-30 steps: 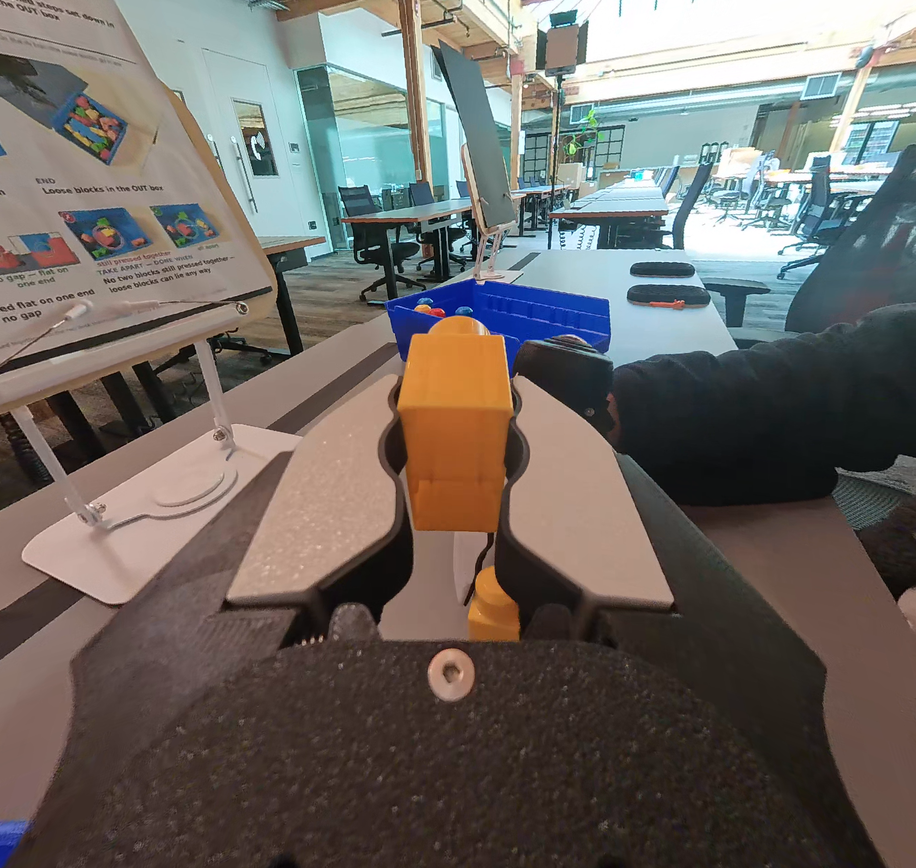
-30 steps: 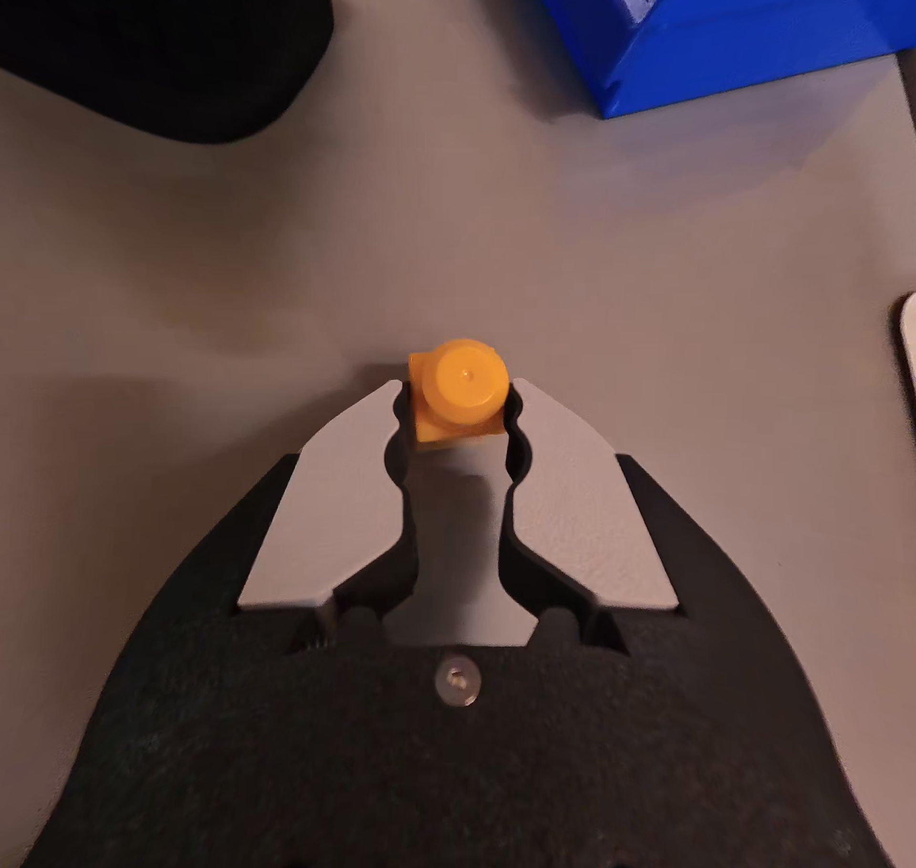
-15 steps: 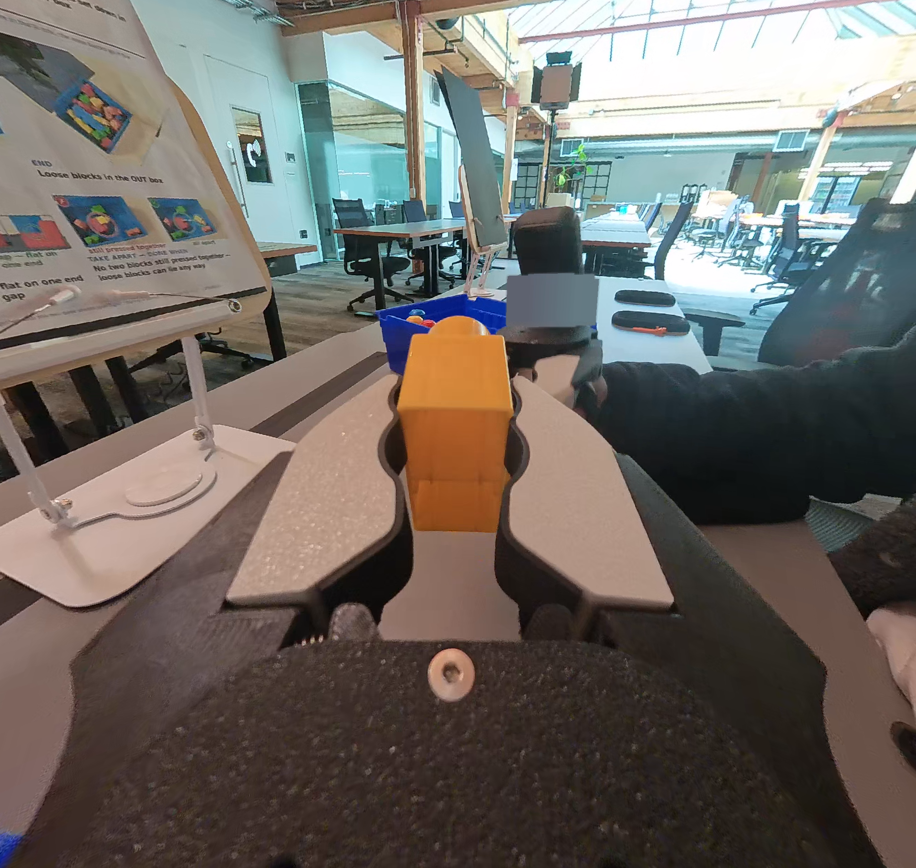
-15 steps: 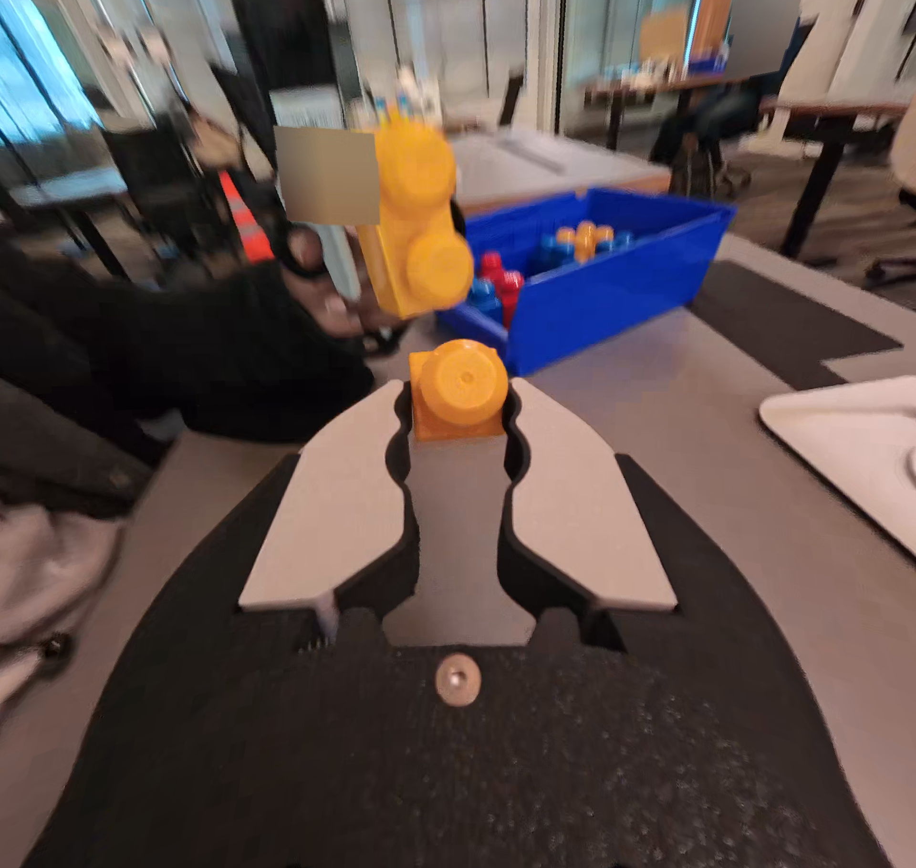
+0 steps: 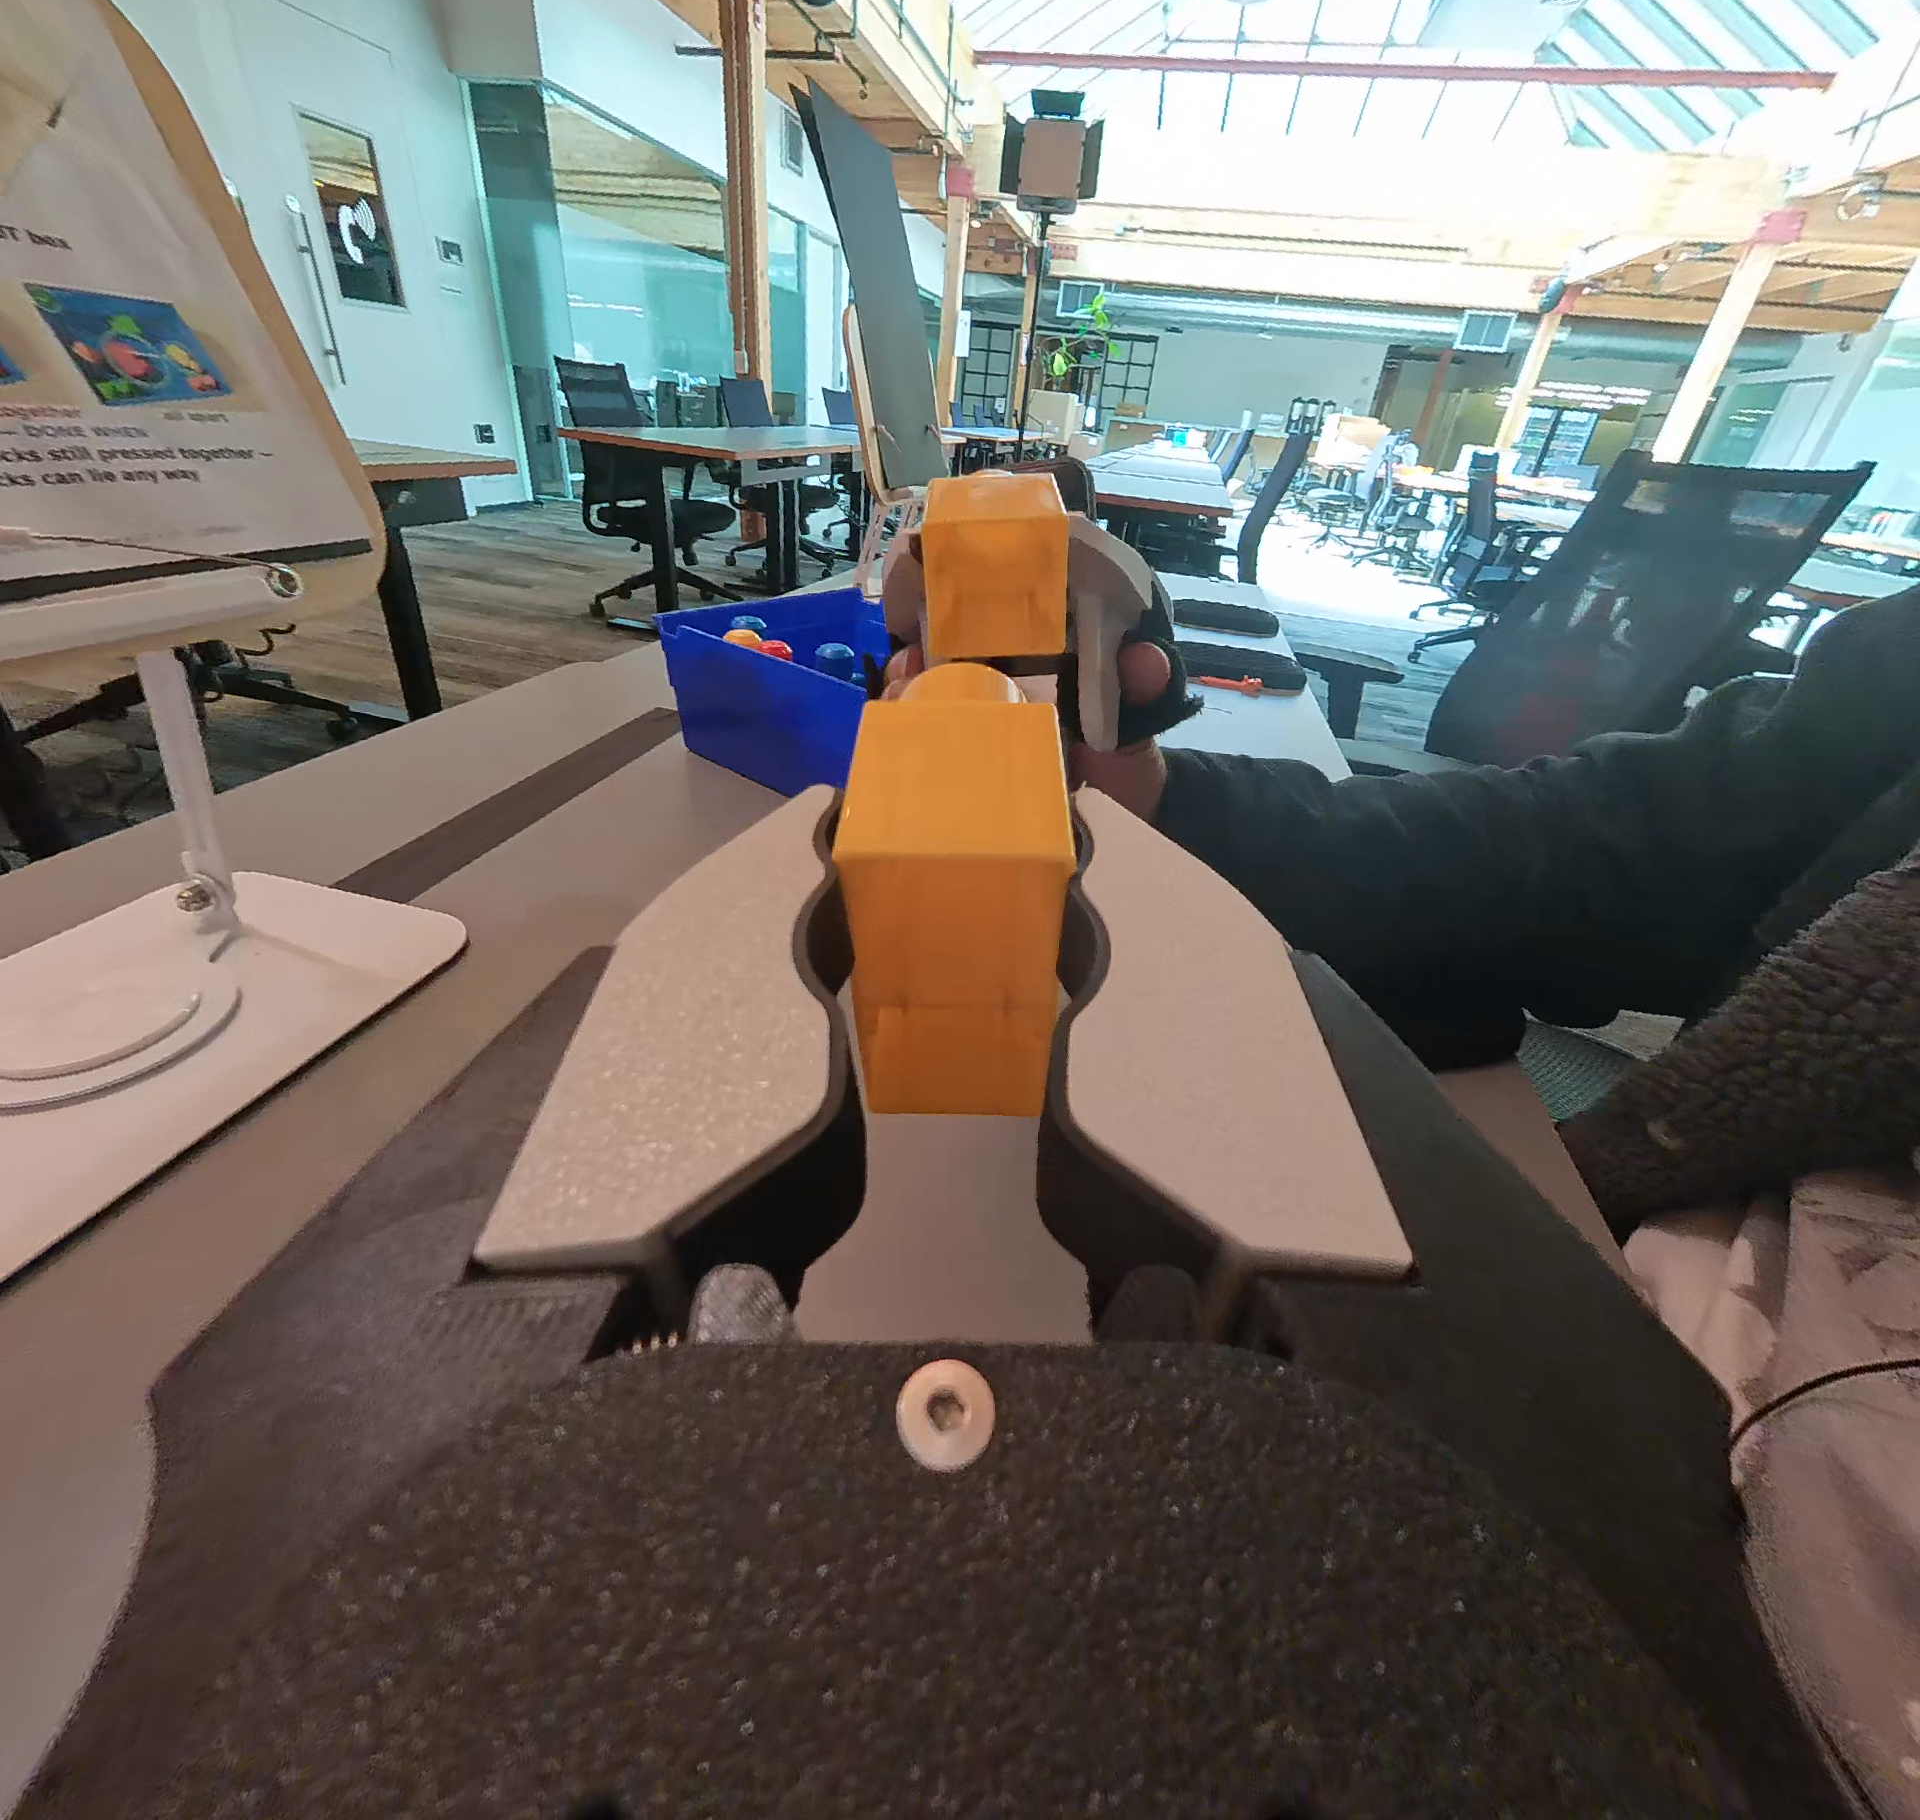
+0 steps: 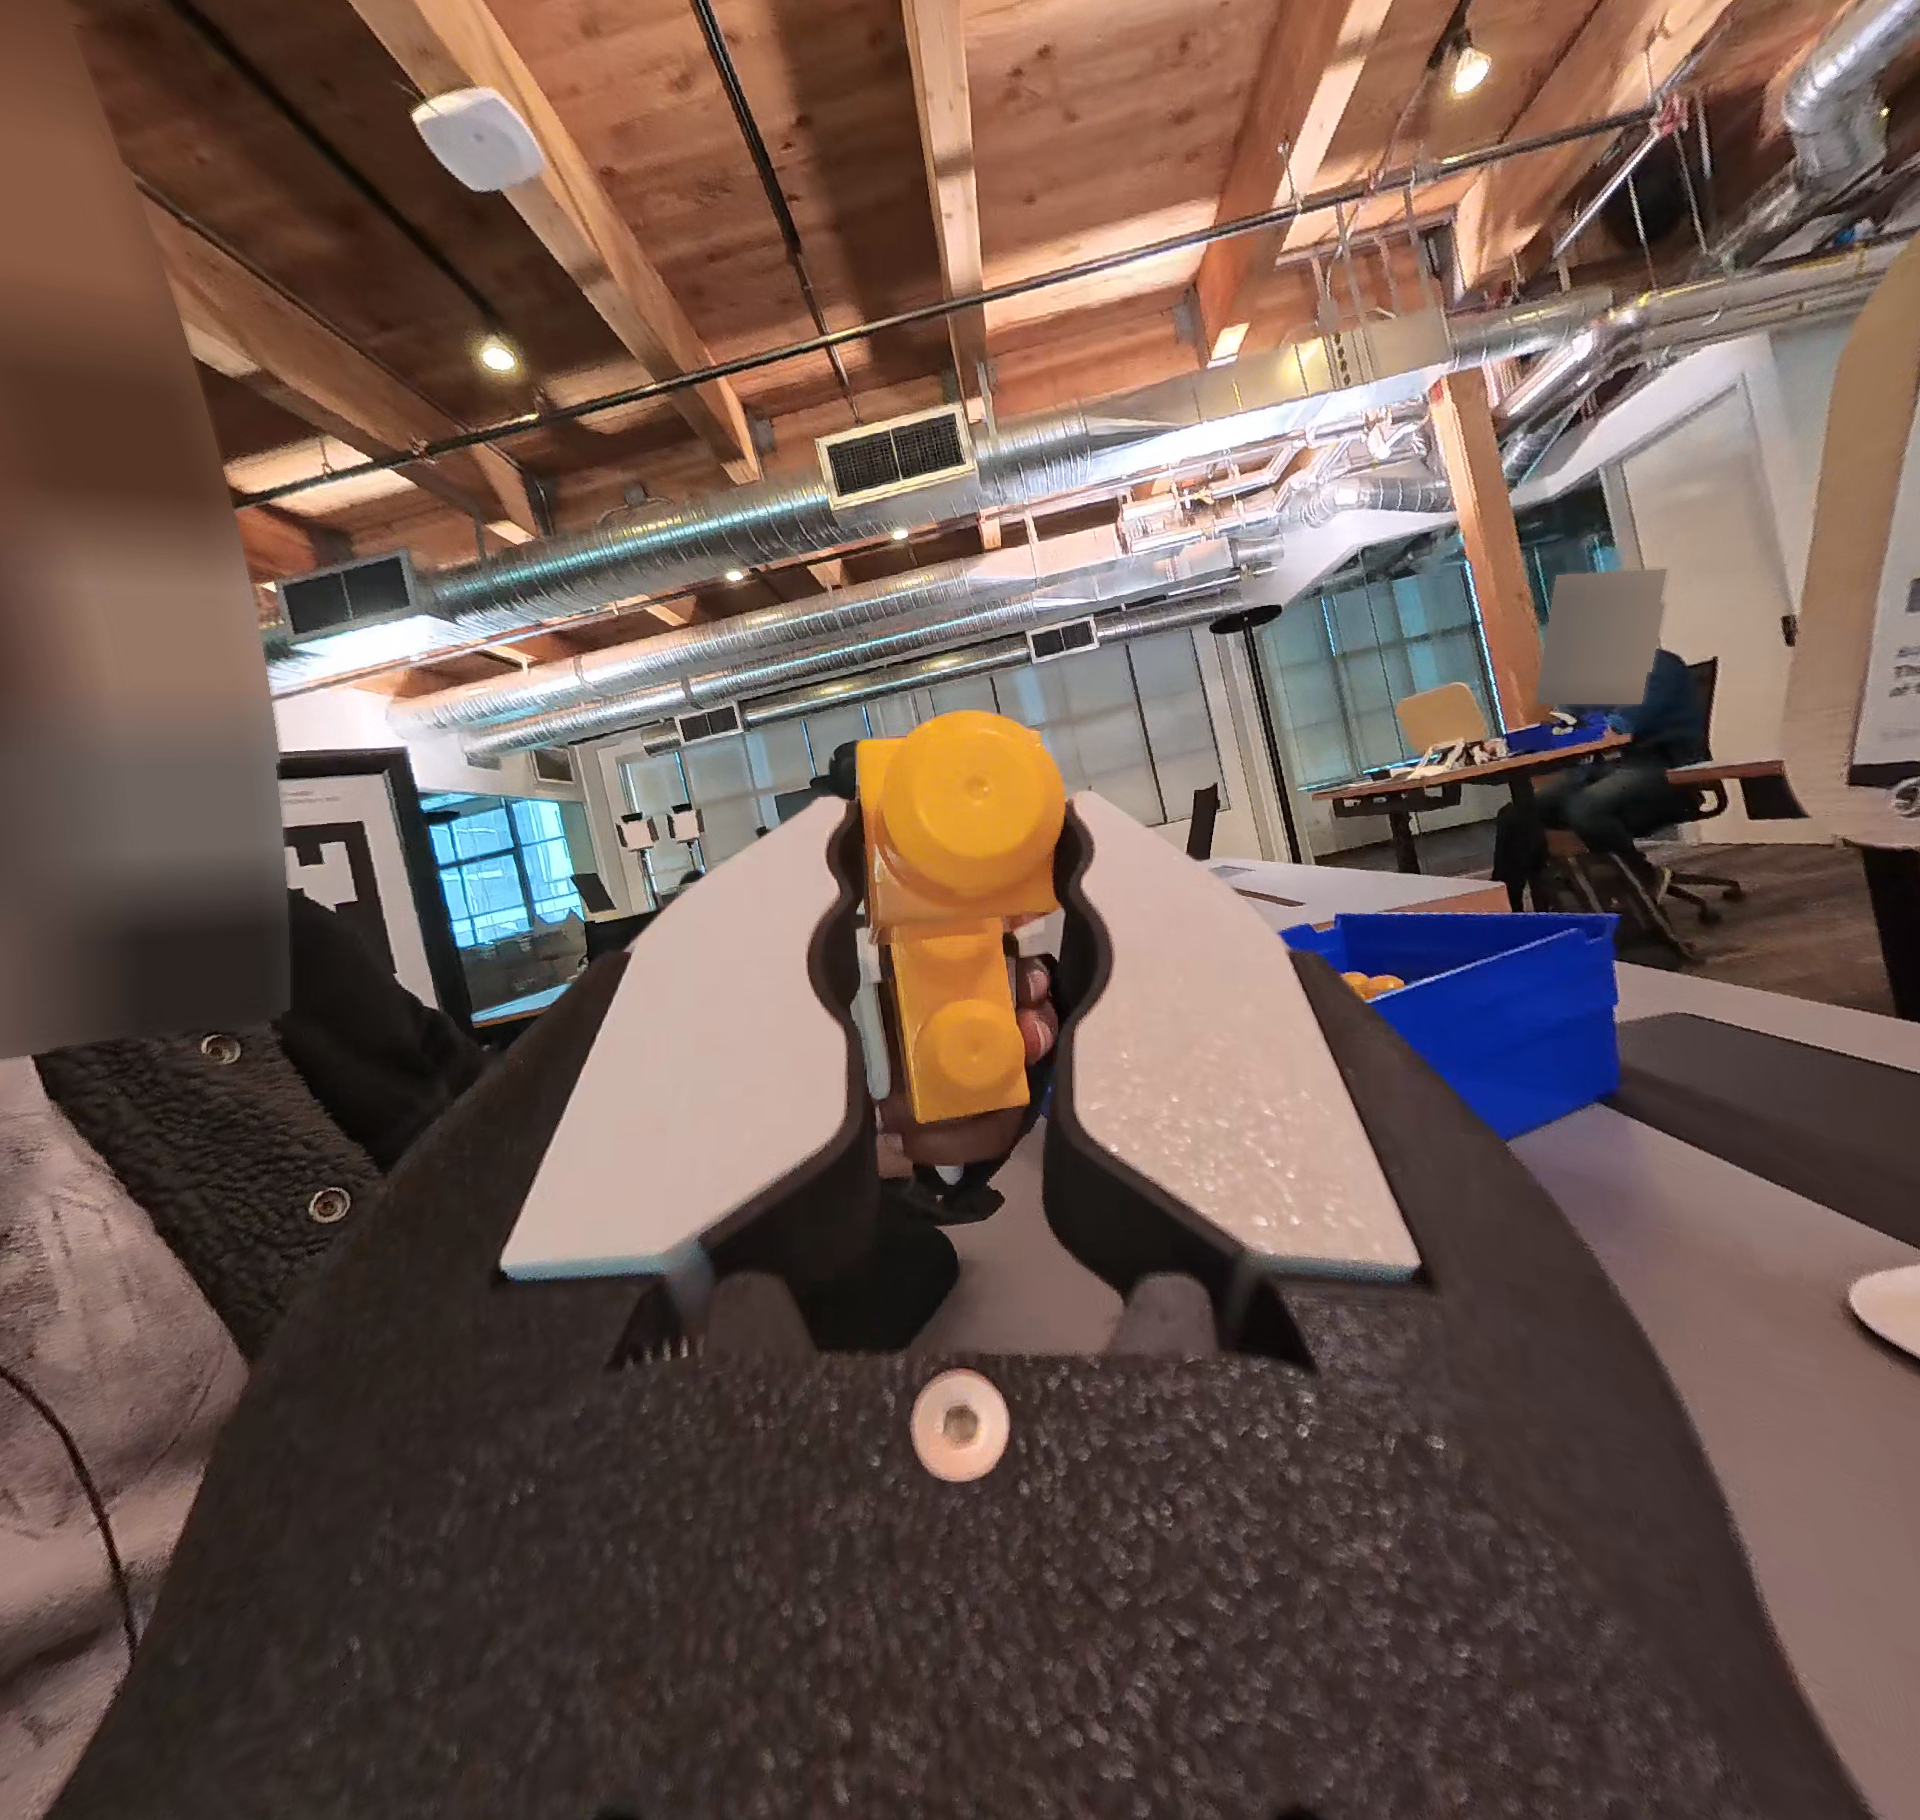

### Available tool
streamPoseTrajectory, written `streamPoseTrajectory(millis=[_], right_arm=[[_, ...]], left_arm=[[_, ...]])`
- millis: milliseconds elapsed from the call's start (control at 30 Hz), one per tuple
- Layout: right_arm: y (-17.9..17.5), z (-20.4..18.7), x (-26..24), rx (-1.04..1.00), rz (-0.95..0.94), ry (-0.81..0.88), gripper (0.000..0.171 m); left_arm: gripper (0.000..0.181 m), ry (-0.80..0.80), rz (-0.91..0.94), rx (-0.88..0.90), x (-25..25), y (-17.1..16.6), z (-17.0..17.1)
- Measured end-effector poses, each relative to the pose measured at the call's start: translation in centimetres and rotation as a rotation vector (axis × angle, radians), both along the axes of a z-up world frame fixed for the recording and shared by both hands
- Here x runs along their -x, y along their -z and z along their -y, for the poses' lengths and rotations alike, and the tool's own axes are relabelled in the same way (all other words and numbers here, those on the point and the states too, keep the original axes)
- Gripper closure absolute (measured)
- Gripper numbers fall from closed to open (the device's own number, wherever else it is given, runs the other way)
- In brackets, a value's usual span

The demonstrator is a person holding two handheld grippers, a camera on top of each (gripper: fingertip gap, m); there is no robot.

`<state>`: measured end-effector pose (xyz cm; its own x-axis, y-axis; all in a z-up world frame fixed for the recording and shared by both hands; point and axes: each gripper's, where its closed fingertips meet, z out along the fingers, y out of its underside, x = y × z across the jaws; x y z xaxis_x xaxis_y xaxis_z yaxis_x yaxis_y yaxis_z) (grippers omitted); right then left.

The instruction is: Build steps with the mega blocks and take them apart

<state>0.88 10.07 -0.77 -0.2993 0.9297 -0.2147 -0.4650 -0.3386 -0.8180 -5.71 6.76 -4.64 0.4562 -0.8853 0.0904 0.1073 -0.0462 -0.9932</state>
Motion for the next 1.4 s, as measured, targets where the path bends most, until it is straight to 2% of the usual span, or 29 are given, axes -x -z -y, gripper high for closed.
streamPoseTrajectory(millis=[700,1400], right_arm=[[1.9,1.9,2.8,-0.042,0.080,0.013,0.136],[2.2,2.9,3.7,-0.039,0.103,-0.007,0.136]], left_arm=[[0.143,0.041,-0.004,0.020,-1.3,0.4,0.5],[0.144,0.047,0.023,0.012,-1.2,0.0,0.8]])
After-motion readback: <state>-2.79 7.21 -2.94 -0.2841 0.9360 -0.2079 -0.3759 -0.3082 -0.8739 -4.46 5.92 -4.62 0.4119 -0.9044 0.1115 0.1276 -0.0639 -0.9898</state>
